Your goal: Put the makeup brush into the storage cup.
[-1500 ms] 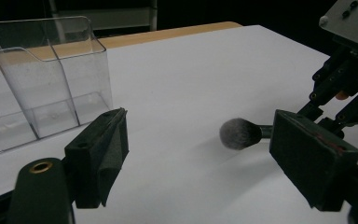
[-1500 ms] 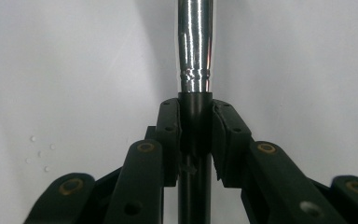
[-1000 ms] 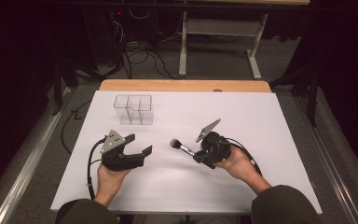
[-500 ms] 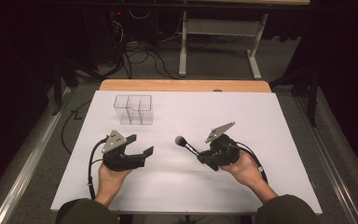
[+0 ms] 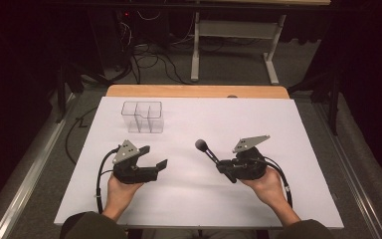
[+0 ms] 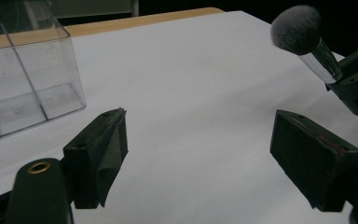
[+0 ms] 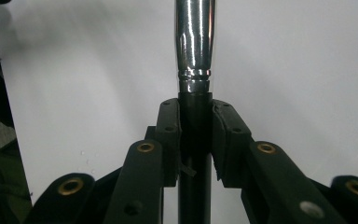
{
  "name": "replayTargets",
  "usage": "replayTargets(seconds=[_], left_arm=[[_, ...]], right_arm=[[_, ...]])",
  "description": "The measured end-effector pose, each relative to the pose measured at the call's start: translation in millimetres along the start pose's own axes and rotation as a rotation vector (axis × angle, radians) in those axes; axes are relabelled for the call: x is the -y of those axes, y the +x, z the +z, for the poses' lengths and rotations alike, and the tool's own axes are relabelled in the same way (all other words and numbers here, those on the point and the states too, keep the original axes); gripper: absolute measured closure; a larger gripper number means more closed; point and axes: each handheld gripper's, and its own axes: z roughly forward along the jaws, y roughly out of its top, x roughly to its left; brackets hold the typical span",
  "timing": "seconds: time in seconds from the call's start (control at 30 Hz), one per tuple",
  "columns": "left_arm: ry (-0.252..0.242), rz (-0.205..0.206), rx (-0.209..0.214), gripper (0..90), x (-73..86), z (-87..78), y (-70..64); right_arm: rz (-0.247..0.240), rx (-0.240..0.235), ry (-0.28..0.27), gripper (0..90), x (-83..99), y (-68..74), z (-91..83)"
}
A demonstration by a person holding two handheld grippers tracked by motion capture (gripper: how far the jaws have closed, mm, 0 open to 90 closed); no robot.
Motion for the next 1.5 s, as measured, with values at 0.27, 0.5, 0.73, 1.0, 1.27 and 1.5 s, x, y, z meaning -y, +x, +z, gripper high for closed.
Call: replayTargets(seconds=[0.27,0.5,0.73,1.0,1.27,1.5], left_arm=[[0.005,-0.007,0.033,19.2,-1.5,0.9,-2.8],[0.009,0.003,0.059,19.4,-4.4,1.9,-7.5],[0.021,0.016,0.074,18.8,-7.7,3.9,-14.3],[0.028,0.013,0.093,18.8,-12.5,5.3,-19.1],[0.052,0.038,0.112,19.1,-17.2,10.9,-27.9],[0.055,0.04,0.134,20.3,-21.0,14.5,-31.5]], right_arm=[[0.027,0.001,-0.044,76.7,8.3,2.0,-3.5],[0.038,-0.001,-0.07,76.7,9.3,6.1,-5.1],[0.034,0.003,-0.083,76.7,11.4,7.7,-4.7],[0.038,0.01,-0.097,76.7,10.9,9.3,-4.8],[0.037,0.018,-0.112,76.7,10.3,8.5,-6.9],[0.04,0.02,-0.12,76.7,9.8,8.4,-6.8]])
